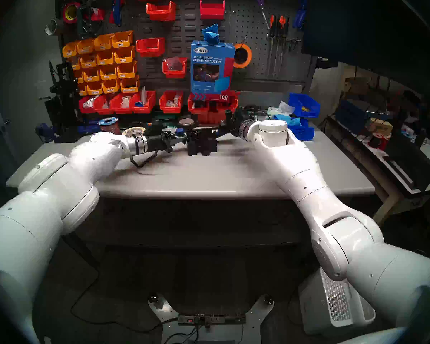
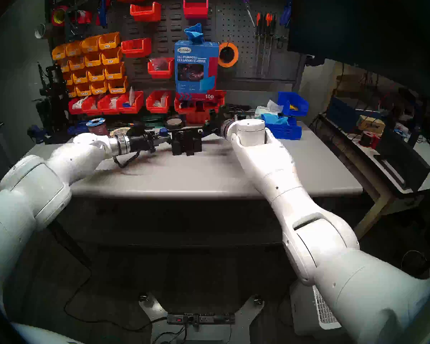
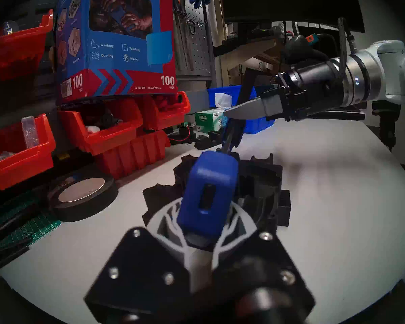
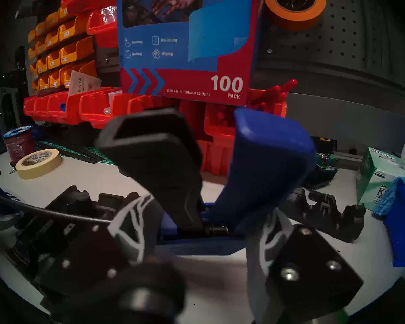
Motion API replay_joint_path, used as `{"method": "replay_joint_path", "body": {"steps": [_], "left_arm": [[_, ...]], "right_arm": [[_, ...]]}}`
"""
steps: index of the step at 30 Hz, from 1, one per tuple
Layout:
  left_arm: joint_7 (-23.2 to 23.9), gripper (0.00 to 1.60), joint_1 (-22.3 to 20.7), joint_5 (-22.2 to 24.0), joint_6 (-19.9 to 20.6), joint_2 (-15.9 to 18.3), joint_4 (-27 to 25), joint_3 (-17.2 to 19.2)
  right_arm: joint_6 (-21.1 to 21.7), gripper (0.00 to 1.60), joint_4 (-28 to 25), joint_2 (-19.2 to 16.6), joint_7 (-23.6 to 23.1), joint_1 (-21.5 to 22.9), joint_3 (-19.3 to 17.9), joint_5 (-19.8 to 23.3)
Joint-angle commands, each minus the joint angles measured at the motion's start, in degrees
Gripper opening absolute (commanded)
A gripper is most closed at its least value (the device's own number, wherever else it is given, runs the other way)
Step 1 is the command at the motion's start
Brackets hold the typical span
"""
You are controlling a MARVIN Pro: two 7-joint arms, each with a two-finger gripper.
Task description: Clamp the two 3D printed pieces together with the clamp
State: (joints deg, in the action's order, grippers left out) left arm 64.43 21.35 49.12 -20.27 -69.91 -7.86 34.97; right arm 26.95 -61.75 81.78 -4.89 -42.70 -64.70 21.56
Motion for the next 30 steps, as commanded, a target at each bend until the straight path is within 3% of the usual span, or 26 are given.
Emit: {"method": "replay_joint_path", "body": {"steps": [1,30], "left_arm": [[-0.3,0.0,-2.3,0.5,0.2,-0.4,-0.5,0.6],[-0.9,0.0,-0.8,0.2,1.6,-0.2,0.0,0.8]], "right_arm": [[2.7,0.0,1.2,0.6,-2.4,-0.1,2.5,-0.1],[3.3,0.0,7.1,0.9,-4.8,2.3,5.2,0.0]]}}
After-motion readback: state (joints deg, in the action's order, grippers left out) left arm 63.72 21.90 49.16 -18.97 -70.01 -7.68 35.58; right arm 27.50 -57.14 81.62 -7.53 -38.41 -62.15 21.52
